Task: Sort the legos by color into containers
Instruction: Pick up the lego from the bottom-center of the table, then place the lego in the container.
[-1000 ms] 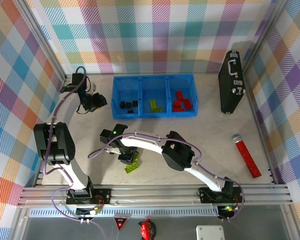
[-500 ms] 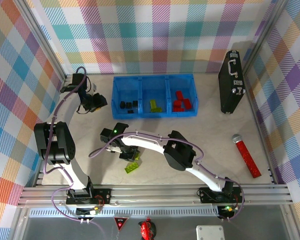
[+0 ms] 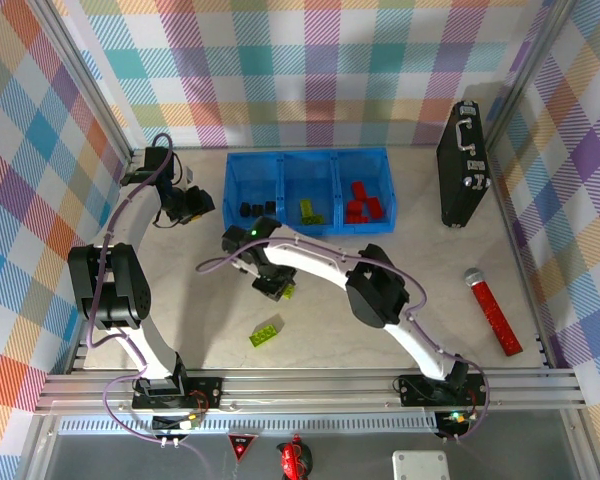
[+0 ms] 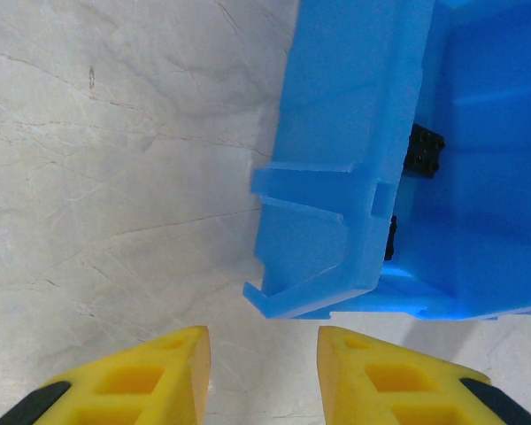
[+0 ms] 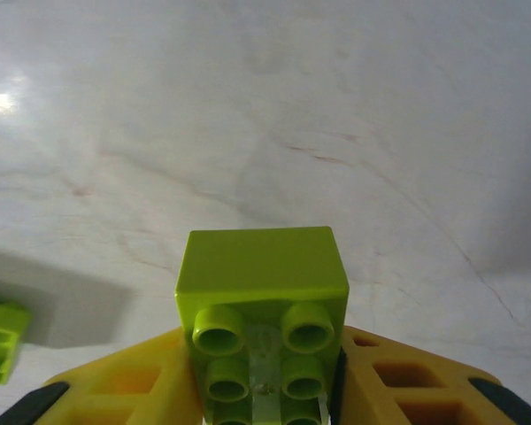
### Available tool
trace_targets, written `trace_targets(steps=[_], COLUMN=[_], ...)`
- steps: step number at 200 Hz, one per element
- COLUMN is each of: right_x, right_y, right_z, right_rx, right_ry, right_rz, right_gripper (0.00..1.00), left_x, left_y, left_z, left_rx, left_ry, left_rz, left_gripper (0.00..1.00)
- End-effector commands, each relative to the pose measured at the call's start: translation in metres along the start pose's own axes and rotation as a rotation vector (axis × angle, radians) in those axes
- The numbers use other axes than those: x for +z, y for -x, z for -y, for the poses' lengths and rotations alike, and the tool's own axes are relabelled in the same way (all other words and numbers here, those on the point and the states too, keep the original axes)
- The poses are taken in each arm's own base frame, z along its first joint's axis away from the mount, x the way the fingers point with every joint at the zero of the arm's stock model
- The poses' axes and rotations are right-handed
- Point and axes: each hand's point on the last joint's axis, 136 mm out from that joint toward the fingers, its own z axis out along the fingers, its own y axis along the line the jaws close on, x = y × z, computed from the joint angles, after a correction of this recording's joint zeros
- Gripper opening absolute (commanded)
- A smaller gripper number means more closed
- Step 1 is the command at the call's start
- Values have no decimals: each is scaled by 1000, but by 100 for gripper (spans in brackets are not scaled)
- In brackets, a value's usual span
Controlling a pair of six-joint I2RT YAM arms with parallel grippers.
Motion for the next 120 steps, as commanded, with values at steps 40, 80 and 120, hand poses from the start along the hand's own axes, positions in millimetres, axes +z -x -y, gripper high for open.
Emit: trace_targets(steps=[40, 80, 120], right_x=[-24, -30, -39], right_y=[-17, -14, -2], right_z=[52, 92, 135], right_rx=[362, 580, 746], right_ry=[59, 86, 93], right_rz=[-14, 21, 103], right_gripper=[38, 38, 38], left_x=[-1, -3, -4], left_y=[-3, -2, -2], left_z=[-2, -2, -1], left_rx=[2, 4, 5], left_ry=[-11, -9, -13], left_rz=[-19, -16, -14], left_gripper=[37, 37, 37])
